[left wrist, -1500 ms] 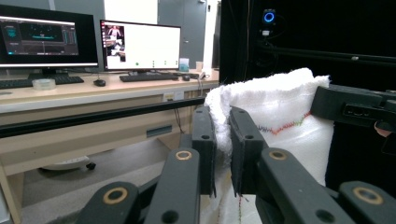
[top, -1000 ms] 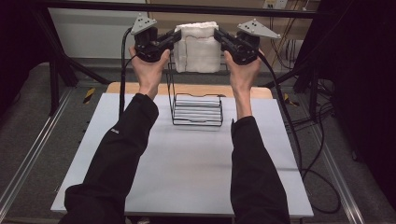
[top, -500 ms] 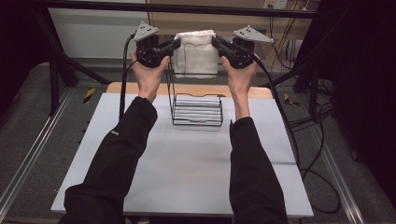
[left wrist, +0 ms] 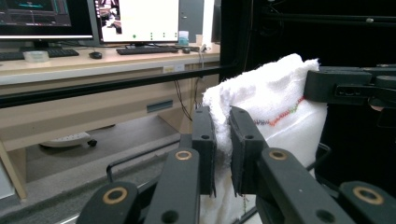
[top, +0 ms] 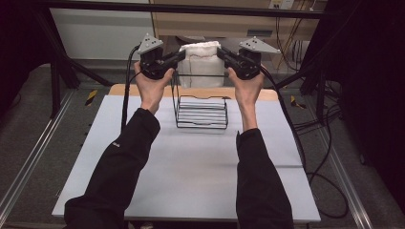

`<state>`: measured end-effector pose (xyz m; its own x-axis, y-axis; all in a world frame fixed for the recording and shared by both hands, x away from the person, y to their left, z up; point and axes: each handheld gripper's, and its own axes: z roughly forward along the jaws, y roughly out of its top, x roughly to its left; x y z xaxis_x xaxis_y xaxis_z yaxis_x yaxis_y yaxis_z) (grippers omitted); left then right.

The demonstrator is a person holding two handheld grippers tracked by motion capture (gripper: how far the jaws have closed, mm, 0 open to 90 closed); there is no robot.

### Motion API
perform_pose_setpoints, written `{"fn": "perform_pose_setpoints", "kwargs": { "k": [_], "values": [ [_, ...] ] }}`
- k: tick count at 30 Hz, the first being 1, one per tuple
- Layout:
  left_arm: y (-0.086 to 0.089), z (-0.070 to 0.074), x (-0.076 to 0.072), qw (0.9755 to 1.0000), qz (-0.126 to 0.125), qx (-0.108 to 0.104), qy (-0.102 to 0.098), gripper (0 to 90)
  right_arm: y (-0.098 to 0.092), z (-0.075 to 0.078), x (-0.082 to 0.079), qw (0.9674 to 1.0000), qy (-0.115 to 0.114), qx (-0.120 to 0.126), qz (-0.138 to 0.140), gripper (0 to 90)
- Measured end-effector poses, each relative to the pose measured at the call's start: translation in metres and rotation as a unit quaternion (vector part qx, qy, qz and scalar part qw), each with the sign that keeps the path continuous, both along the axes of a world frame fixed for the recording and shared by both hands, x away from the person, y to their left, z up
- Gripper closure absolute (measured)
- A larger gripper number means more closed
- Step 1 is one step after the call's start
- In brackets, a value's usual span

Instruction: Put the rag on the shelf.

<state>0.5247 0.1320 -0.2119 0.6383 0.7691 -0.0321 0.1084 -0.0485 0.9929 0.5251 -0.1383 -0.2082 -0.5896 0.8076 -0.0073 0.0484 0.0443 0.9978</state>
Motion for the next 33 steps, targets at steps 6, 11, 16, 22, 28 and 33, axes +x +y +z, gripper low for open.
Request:
{"fn": "perform_pose_setpoints", "kwargs": {
  "k": [6,11,16,22,28,33],
  "values": [
    [-0.001,-0.005,-0.003,0.9999,-0.006,0.008,0.004,81.9,-0.002,-0.008,-0.002,1.0000,0.008,-0.003,0.001,83.8],
    [0.000,-0.008,-0.005,0.9998,-0.012,0.013,0.002,81.9,-0.004,-0.010,-0.006,0.9999,0.008,-0.005,0.005,83.7],
    [0.001,-0.008,-0.011,0.9997,-0.016,0.019,-0.001,81.7,-0.006,-0.011,-0.012,0.9998,0.009,-0.012,0.013,83.4],
    [0.002,-0.010,-0.017,0.9994,-0.028,0.022,0.004,81.4,-0.008,-0.012,-0.022,0.9993,0.007,-0.027,0.023,83.4],
    [0.003,-0.013,-0.022,0.9987,-0.036,0.033,0.013,80.6,-0.009,-0.015,-0.030,0.9988,0.011,-0.037,0.029,83.3],
    [0.004,-0.016,-0.026,0.9981,-0.041,0.038,0.026,79.6,-0.010,-0.018,-0.035,0.9979,0.013,-0.051,0.036,83.2]
  ]
}}
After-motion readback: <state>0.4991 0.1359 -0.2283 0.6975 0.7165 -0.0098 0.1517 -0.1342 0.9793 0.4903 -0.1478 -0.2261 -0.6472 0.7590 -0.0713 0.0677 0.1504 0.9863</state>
